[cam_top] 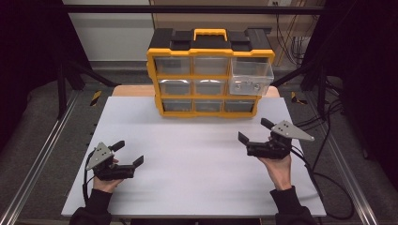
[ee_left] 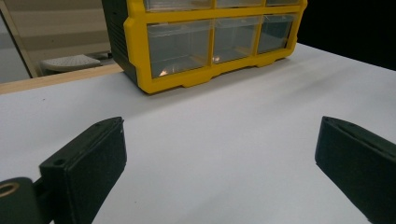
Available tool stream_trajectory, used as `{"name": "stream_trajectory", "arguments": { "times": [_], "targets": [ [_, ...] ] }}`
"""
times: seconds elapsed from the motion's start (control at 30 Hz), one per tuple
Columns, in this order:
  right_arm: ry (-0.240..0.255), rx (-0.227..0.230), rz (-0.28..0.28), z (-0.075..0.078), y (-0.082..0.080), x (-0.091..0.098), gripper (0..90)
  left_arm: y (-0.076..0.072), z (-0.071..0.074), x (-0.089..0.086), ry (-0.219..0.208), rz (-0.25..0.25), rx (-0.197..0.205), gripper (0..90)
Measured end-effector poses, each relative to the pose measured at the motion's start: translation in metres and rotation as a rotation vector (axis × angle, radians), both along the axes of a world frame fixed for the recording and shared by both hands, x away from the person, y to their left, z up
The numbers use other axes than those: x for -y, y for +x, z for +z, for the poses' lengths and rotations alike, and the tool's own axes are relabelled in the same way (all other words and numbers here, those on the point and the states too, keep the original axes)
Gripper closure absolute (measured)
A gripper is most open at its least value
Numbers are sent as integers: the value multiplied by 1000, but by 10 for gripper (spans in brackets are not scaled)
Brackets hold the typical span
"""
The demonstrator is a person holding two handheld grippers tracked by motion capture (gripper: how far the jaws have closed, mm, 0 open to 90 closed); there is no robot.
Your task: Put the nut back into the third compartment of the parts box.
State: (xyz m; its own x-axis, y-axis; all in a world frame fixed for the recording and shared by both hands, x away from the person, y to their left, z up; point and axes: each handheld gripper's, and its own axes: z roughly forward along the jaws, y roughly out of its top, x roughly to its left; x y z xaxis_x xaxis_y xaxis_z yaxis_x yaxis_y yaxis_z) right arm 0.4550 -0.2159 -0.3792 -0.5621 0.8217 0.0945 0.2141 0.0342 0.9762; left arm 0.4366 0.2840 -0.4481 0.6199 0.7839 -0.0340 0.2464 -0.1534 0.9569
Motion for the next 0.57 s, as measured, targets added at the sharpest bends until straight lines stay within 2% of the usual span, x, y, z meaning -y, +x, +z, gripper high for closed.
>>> {"name": "stream_trajectory", "arguments": {
  "times": [0.03,0.17,0.3,0.4,0.47,0.57],
  "targets": [
    [-16,-13,7,-9,-2,0,10,0,0,0,0,0,0,17],
    [-47,-24,25,-27,-7,1,7,0,0,0,1,0,2,17],
    [-33,-26,41,-42,-13,2,7,0,0,1,2,0,5,16],
    [-42,-42,44,-50,-15,4,7,0,-1,1,5,-1,3,17],
    [-31,-52,49,-54,-17,6,7,0,-1,1,6,-2,3,17],
    [-31,-49,50,-58,-20,8,7,0,0,2,7,-1,8,17]
  ]
}}
